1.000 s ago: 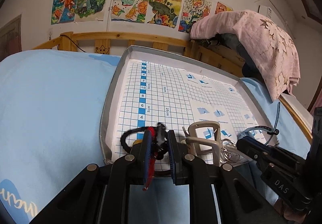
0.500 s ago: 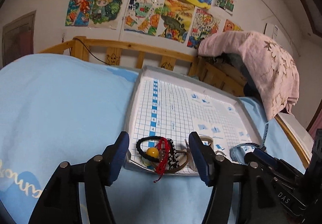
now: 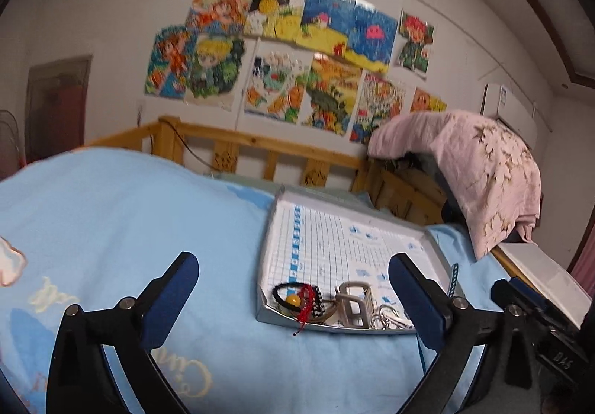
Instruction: Organize jewelry
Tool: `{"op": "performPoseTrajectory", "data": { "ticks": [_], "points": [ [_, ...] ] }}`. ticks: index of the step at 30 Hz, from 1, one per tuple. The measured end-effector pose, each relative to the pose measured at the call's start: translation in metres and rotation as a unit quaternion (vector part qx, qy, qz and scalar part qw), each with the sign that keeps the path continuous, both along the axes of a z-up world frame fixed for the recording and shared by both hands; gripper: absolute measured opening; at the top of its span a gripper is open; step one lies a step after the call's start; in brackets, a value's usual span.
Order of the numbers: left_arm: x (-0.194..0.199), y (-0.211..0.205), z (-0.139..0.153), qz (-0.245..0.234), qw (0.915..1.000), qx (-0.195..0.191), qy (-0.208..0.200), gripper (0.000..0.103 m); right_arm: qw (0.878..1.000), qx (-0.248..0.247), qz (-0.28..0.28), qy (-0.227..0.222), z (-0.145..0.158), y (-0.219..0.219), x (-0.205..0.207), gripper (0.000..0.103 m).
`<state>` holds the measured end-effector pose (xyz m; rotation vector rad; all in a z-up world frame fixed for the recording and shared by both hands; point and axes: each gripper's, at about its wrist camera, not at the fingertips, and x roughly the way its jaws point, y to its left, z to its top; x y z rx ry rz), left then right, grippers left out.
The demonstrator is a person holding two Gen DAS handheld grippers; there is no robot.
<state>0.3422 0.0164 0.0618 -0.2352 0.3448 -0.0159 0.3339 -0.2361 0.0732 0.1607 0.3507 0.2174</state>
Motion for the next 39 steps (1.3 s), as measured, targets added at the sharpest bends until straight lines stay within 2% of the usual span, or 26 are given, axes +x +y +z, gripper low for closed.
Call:
{"op": "performPoseTrajectory", "data": {
  "ticks": [2, 5, 8, 11, 19, 22, 28, 39],
  "points": [
    [-0.011, -0.001, 0.005, 0.006, 0.9999, 0.007, -0.011, 0.103, 1.000, -0.001, 0.003, -0.013, 0.007, 0.001, -0.008, 0.082],
    [-0.028, -0.002, 0.010, 0.005, 0.9997, 0.017, -0.019, 0.103, 1.000, 0.000, 0.008, -0.030, 0.015, 0.001, -0.027, 0.092],
    [-0.049, -0.004, 0.014, -0.003, 0.9992, 0.026, -0.030, 0.103, 0.999, -0.007, 0.010, -0.044, 0.019, 0.004, -0.046, 0.093],
    [-0.068, -0.006, 0.018, -0.008, 0.9985, 0.037, -0.040, 0.103, 0.998, -0.017, 0.008, -0.056, 0.021, 0.005, -0.068, 0.100],
    [-0.121, -0.002, 0.014, -0.010, 0.9977, 0.045, -0.049, 0.103, 0.998, -0.010, -0.004, -0.068, 0.020, -0.002, -0.120, 0.100],
    [-0.143, -0.003, 0.008, -0.011, 0.9967, 0.059, -0.055, 0.103, 0.996, -0.024, -0.009, -0.080, 0.017, -0.001, -0.140, 0.100],
    [-0.175, -0.003, -0.007, -0.012, 0.9967, 0.064, -0.048, 0.103, 0.995, -0.045, -0.015, -0.093, 0.009, 0.004, -0.174, 0.100],
    [-0.215, 0.010, -0.028, 0.018, 0.9957, 0.082, -0.041, 0.103, 0.996, -0.053, -0.006, -0.076, -0.011, 0.010, -0.206, 0.101]
  ]
}}
